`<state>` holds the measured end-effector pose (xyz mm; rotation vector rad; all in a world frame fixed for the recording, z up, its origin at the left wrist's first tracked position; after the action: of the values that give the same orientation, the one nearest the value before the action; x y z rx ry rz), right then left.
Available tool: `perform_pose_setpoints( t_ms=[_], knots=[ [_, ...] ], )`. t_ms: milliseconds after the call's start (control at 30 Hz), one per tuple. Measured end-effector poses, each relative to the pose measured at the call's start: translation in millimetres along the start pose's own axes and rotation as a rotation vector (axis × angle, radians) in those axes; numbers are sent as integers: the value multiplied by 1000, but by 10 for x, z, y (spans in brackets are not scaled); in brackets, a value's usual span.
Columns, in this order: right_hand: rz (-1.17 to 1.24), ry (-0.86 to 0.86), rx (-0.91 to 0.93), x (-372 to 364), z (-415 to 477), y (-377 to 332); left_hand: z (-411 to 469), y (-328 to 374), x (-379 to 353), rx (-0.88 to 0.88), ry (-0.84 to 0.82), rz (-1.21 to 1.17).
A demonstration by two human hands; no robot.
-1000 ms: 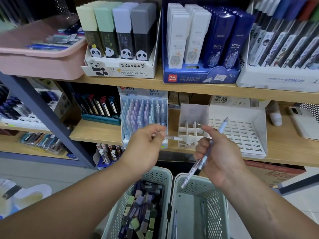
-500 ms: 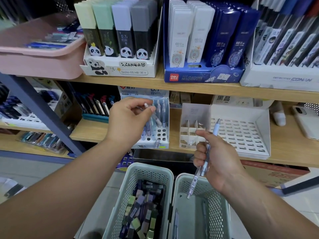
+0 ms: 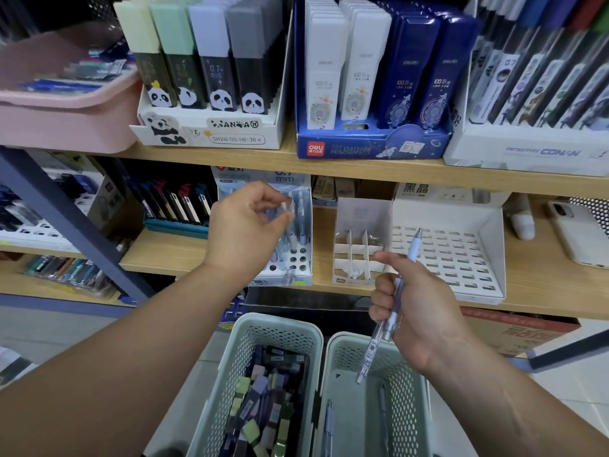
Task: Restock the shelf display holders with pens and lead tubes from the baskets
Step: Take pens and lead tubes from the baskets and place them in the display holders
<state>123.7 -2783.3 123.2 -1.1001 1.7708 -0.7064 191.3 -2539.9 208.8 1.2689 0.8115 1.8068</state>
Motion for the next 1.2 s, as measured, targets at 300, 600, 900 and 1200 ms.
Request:
perform_pose_setpoints(
  t_ms=[300,600,900,1200],
  knots=[
    [38,-8,0,47,16,-44,43,-54,-98,-6,-75,242],
    [310,-195,3,-189,-13,-98,-68,285,-202,-185,-115,712],
    [454,-134,125,-170,-26,-237,-945,109,-856,454,-841,-229],
    [286,30,31,-190,-66,-63,-927,-51,-395,410,-379,-558]
  ],
)
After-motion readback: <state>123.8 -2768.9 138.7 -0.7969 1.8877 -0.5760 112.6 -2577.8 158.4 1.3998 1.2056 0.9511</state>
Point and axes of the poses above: each hand's wrist, its own z-axis towards the middle knuckle, its own x-axis out of the back of the hand, y = z × x, the point moved 9 cm from there along z, towards the middle knuckle, and after that the axes turned 8 degrees about -y, right-handed, at the moved point
